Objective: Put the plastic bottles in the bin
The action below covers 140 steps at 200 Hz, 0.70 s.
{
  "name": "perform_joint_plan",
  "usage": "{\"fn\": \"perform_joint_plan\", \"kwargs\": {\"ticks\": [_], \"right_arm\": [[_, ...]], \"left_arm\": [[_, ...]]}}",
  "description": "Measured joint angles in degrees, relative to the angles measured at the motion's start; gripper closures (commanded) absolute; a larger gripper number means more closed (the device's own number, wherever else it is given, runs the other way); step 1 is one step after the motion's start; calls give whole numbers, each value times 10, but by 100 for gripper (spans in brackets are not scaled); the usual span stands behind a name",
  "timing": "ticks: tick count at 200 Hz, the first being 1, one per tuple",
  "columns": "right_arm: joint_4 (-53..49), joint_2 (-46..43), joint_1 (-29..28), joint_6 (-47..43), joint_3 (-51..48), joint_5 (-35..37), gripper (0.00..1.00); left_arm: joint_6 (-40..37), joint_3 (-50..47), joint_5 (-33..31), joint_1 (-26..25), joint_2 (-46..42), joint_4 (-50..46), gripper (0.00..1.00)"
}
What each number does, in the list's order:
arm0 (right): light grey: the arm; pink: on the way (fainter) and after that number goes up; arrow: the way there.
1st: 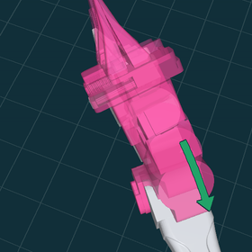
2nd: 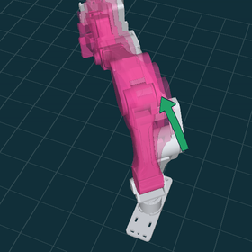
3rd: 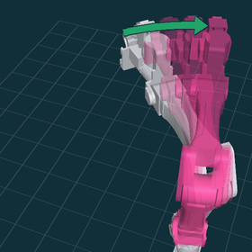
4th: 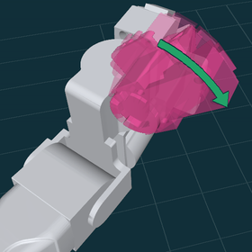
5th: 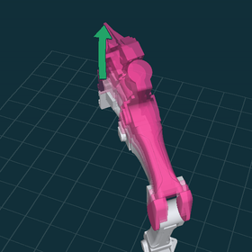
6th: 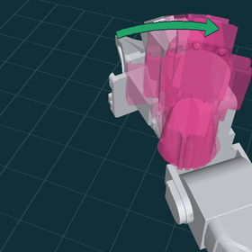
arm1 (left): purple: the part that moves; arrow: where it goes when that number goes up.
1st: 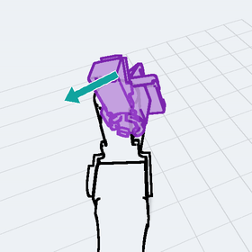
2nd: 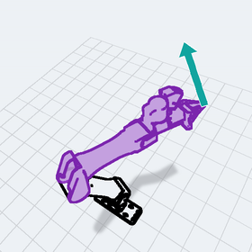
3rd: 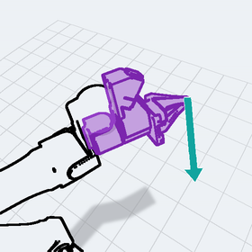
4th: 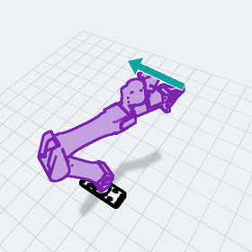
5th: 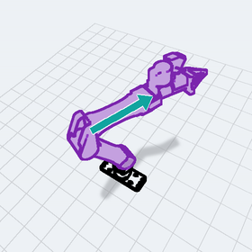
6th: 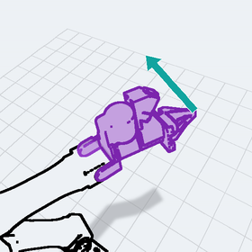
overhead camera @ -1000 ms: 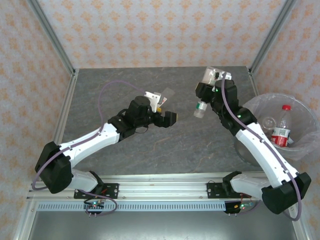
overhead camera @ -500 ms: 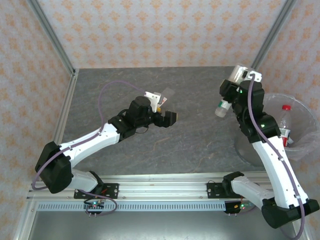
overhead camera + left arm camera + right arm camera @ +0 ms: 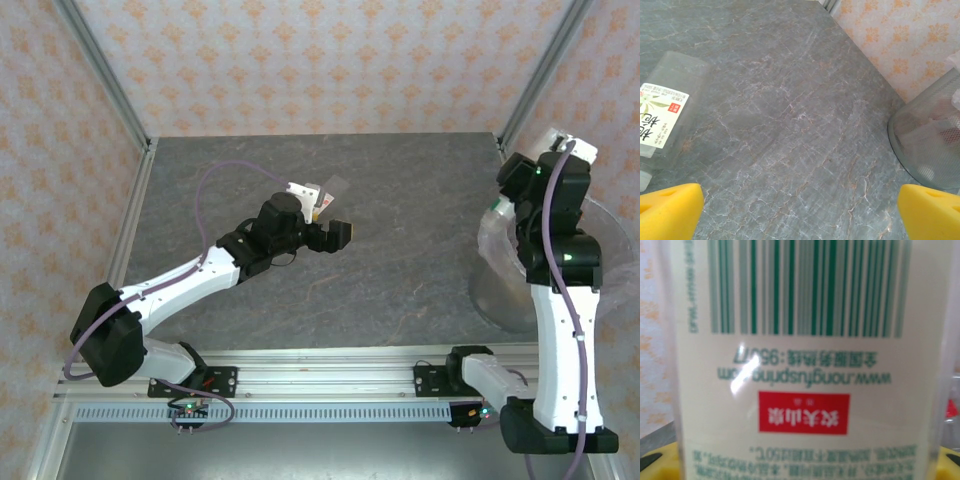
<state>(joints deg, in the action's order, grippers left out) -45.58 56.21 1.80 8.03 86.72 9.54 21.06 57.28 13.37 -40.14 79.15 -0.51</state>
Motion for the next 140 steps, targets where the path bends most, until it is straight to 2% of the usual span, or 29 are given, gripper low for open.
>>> {"fn": "perform_joint_plan", "kwargs": {"ticks": [47, 97, 120, 140], "right_arm": [[-28, 15, 80, -51, 33, 36, 57], [-29, 34, 110, -119, -3, 121, 54], [-30, 34, 111, -130, -50, 136, 42], [-45, 42, 111, -122, -70, 135, 22]], "left_arm": [[-2, 0, -5, 0, 0, 0, 0], [-12, 0, -21, 0, 0, 0, 0], [-13, 0, -26, 0, 0, 0, 0], [-13, 0, -34, 0, 0, 0, 0]]}}
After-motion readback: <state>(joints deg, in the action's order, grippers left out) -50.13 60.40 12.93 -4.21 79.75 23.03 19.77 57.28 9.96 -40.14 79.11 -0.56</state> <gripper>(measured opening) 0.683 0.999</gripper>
